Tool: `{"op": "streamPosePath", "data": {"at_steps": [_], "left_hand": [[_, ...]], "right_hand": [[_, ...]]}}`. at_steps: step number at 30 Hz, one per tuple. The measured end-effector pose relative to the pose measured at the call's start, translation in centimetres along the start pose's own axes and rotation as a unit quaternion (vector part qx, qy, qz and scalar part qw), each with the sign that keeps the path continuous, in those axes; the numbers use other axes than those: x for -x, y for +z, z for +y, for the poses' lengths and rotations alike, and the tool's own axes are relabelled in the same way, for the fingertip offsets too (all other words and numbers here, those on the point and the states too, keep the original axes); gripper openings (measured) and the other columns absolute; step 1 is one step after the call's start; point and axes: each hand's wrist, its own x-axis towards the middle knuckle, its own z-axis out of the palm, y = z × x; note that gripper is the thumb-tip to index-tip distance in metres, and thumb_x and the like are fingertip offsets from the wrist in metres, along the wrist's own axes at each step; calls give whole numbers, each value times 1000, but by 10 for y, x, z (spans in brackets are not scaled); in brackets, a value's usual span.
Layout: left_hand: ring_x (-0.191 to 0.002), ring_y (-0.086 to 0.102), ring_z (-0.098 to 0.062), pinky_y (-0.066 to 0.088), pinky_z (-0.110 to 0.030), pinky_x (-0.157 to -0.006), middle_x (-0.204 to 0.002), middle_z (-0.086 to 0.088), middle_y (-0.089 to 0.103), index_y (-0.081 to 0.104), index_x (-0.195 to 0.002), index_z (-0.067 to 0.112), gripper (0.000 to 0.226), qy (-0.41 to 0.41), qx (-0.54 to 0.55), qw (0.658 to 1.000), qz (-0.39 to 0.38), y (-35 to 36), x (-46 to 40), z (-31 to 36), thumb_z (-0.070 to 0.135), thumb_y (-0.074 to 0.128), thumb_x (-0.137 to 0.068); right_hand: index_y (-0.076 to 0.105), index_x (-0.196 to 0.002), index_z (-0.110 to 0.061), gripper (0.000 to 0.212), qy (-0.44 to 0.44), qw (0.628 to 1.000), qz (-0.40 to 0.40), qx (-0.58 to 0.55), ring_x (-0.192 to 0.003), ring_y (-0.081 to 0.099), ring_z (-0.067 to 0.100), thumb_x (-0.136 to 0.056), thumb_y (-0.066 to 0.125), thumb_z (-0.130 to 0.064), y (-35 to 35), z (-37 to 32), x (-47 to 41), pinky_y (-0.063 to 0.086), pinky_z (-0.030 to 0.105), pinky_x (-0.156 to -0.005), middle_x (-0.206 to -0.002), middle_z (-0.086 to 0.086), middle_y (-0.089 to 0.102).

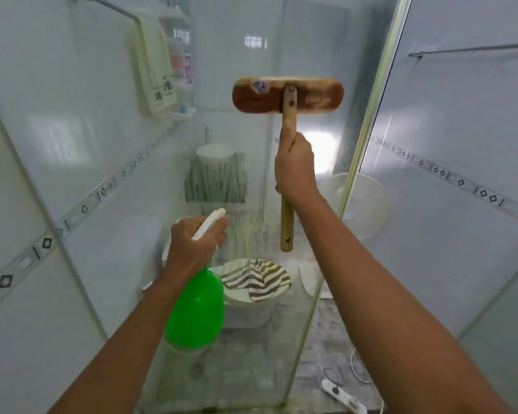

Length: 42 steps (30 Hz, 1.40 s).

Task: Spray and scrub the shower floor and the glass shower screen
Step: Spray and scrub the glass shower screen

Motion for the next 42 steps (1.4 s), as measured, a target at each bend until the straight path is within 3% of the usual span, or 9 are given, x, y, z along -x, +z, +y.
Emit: {"op": "streamPosePath", "data": {"at_steps": [6,10,15,19,22,27,34,38,42], "left_hand": [[-45,55,-19,54,-49,-50,-54,-23,62,67,-59,1,54,-50,7,998,45,-8,20,-46,42,77,-91],[-52,56,-17,43,-28,-51,-57,-15,65,68,-64,2,50,-7,-31,997,65,-23,20,-56,42,76,-93],[-44,58,-24,50,-43,-47,-50,-17,60,63,-57,2,67,-17,-36,995,92,-34,16,-71,62,69,-85],[-48,57,-5,42,-21,-48,-52,4,59,61,-59,17,43,23,-37,991,125,-50,20,-75,38,79,-93],[-42,50,-7,38,-29,-43,-46,6,53,56,-53,16,51,31,-58,990,123,-52,21,-84,38,77,-94],[-48,54,-3,32,-10,-45,-52,13,51,56,-60,19,42,54,-51,987,144,-67,28,-89,31,79,-93],[-41,49,-19,39,-35,-43,-48,-11,56,62,-57,3,58,91,-33,984,153,-72,23,-84,48,70,-93],[-55,62,-7,43,-17,-50,-62,1,64,70,-76,7,37,119,-26,981,150,-81,24,-80,40,75,-91],[-48,59,-27,45,-41,-46,-54,-11,63,70,-66,2,52,116,-34,983,136,-82,18,-78,47,70,-92]], "right_hand": [[44,-76,-25,42,-20,1000,12,10,-55,48,9,-104,26,-50,11,-17,-23,54,35,-55,-66,-4,48],[43,-77,-25,39,-10,999,26,-23,-56,49,9,-106,28,-46,31,-6,-6,50,32,-51,-67,-4,49],[43,-77,-21,39,-23,1000,7,-10,-54,45,6,-106,29,-43,56,7,14,41,25,-50,-65,-5,46],[42,-79,-21,37,-27,999,3,-22,-53,44,7,-106,29,-41,76,10,24,42,29,-52,-63,-3,46],[46,-84,-15,39,-36,999,-7,-17,-56,48,10,-106,30,-42,88,8,28,44,34,-56,-65,-2,48],[46,-84,-15,39,-35,999,-6,-21,-59,48,13,-106,30,-43,101,8,31,45,40,-58,-66,-2,47],[46,-86,-16,40,-42,999,-20,-18,-54,47,12,-105,29,-46,116,4,36,45,40,-54,-62,-2,47],[46,-85,-16,39,-46,998,-18,-31,-50,43,9,-106,30,-45,121,6,38,42,37,-50,-61,-2,45],[45,-85,-16,39,-52,998,-28,-16,-51,44,11,-105,29,-45,128,5,42,40,35,-50,-61,-2,44]]}}
